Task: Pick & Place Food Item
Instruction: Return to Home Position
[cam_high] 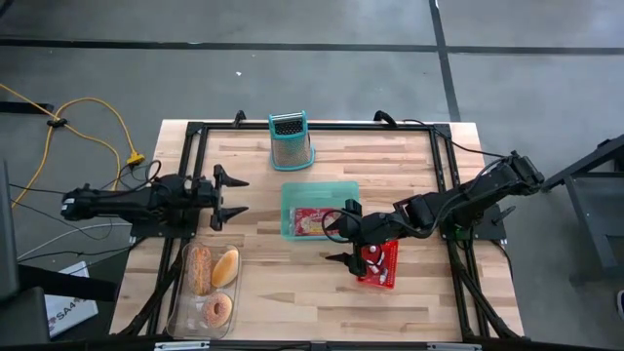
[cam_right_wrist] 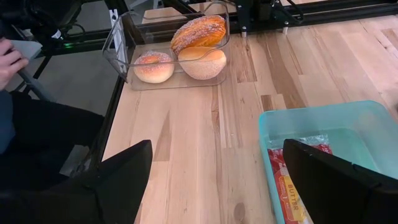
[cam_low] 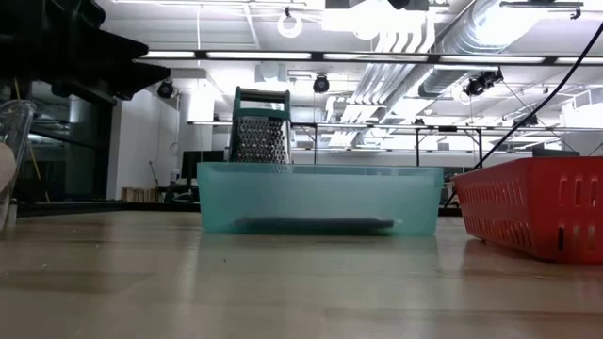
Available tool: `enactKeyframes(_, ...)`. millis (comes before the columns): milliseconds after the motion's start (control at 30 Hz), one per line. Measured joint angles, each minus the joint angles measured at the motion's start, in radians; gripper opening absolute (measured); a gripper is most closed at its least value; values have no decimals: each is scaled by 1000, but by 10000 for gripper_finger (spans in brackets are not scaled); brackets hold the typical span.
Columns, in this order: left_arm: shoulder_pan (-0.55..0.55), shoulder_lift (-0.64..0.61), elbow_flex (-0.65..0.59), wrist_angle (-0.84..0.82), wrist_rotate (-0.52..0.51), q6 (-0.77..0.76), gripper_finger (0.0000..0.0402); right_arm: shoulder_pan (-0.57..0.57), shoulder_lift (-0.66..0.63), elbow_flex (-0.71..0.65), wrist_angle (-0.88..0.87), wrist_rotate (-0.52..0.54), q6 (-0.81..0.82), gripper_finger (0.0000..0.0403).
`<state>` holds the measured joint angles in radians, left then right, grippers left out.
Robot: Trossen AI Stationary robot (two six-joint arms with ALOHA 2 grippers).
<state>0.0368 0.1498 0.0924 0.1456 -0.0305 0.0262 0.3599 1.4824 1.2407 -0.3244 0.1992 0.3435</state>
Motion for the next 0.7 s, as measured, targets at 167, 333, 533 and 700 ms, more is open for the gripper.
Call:
enactKeyframes(167,0,-48,-38,30,0,0,336,0,0,0,0,0,0,350)
enactKeyframes(333,0,-77,-55,28,0,0,336,0,0,0,0,0,0,350)
enactKeyframes(533,0,-85,-60,27,0,0,336,0,0,0,0,0,0,350)
enactKeyframes(700,0,-85,-60,27,0,0,336,0,0,0,0,0,0,350)
